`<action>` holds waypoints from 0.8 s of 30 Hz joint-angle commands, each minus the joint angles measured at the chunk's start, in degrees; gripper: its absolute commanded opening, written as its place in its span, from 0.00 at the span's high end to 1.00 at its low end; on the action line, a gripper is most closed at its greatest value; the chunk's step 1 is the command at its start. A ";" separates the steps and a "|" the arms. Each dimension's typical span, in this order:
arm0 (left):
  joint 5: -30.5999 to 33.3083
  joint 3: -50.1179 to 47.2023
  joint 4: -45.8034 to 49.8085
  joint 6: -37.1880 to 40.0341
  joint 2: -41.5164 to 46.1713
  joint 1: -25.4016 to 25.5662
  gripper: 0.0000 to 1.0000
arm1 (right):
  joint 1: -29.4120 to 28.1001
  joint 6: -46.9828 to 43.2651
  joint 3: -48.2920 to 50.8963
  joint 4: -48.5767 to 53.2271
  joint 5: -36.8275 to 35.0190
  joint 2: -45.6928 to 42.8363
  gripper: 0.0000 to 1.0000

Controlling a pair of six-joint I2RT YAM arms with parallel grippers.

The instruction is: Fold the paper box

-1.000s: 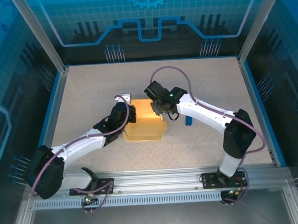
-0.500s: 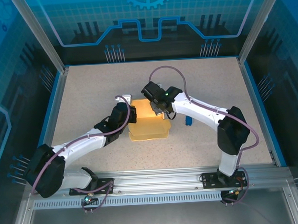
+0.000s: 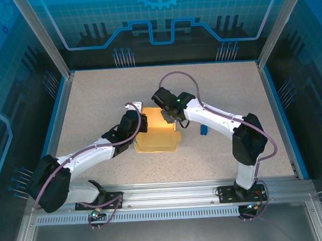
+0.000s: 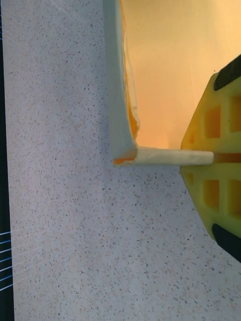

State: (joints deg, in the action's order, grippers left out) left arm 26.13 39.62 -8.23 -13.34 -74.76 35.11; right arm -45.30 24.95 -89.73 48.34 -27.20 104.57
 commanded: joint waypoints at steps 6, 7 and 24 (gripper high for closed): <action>0.66 0.50 -0.52 0.39 -0.65 0.33 0.98 | 0.83 -0.87 -0.77 -2.77 8.91 -5.64 0.42; 0.65 0.55 -0.42 0.31 -0.65 0.32 0.98 | 0.94 -0.91 -0.61 -2.85 9.23 -6.18 0.41; -5.74 1.28 7.39 -0.96 -0.47 -4.77 0.98 | 7.50 -6.84 4.24 -6.56 18.61 -14.50 0.39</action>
State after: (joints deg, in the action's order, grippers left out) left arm 22.20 39.64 -2.94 -13.61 -75.13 30.70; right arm -38.50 20.12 -87.07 42.83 -12.51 90.52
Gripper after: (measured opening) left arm 0.082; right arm 0.605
